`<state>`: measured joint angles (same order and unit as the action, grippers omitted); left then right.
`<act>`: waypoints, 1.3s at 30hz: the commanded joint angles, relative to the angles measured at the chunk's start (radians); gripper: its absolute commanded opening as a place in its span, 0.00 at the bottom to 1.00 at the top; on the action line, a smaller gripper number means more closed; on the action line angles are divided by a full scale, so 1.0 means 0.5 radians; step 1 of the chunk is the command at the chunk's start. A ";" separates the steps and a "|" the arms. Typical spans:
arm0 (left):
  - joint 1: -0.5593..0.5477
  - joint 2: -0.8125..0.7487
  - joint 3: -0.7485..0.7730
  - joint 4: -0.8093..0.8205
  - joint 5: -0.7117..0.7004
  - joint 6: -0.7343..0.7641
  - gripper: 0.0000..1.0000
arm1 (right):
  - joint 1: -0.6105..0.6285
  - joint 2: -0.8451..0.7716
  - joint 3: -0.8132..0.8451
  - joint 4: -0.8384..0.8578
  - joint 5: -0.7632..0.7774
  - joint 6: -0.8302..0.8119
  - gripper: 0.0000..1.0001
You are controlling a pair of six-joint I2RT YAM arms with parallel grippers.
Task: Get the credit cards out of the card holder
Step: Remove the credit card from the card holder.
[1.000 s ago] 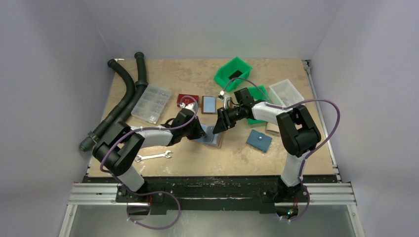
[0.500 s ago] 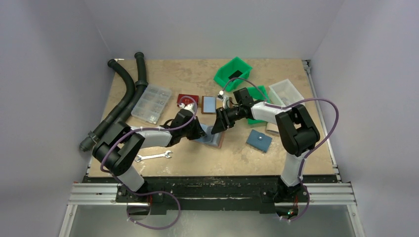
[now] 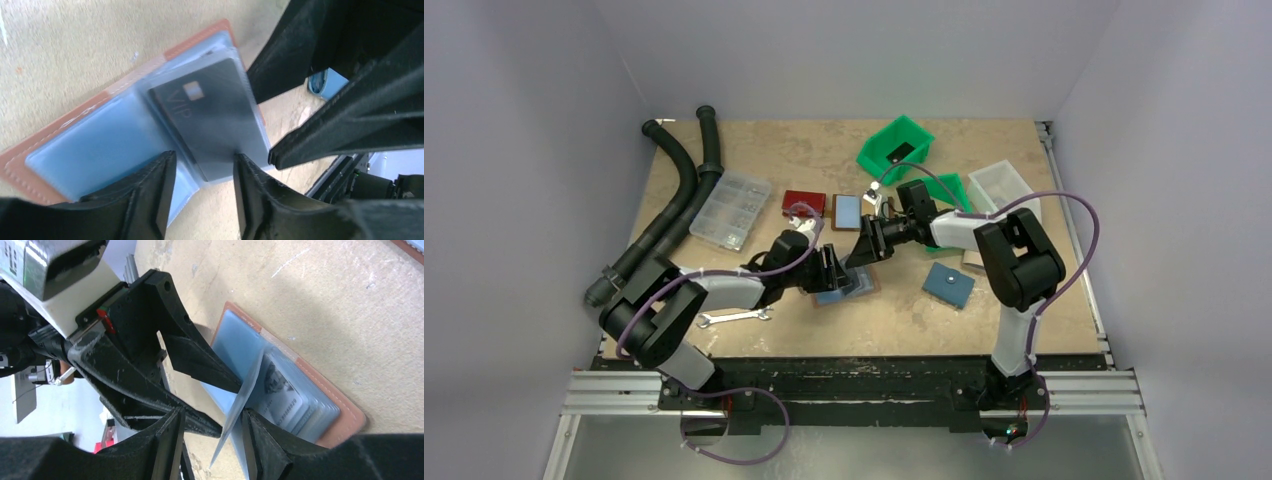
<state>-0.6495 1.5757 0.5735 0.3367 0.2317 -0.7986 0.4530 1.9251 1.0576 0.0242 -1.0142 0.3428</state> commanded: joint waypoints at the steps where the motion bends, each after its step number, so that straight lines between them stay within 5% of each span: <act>1: -0.014 -0.115 -0.125 -0.075 0.045 0.046 0.54 | 0.010 -0.050 -0.017 0.176 -0.075 0.137 0.52; 17: -0.012 -0.193 -0.211 0.040 0.070 -0.016 0.66 | 0.062 0.039 -0.002 0.193 -0.124 0.226 0.52; 19: -0.014 -0.171 -0.200 -0.027 0.008 -0.021 0.59 | 0.059 0.018 0.043 0.100 -0.084 0.137 0.52; 23: -0.011 -0.089 -0.154 -0.155 -0.095 -0.043 0.21 | 0.060 -0.008 0.081 -0.035 0.052 0.000 0.52; 25: -0.009 -0.044 -0.125 -0.204 -0.138 -0.046 0.13 | 0.061 -0.009 0.092 -0.070 0.084 -0.033 0.51; 30: -0.009 0.013 -0.072 -0.300 -0.235 -0.047 0.01 | 0.062 -0.026 0.110 -0.131 0.089 -0.090 0.51; 39: -0.011 0.103 -0.048 -0.379 -0.290 -0.042 0.00 | 0.060 -0.154 0.192 -0.301 0.024 -0.287 0.52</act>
<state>-0.6514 1.5688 0.5594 0.2672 0.2016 -0.8391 0.4835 1.9388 1.1019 -0.0658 -0.9932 0.2855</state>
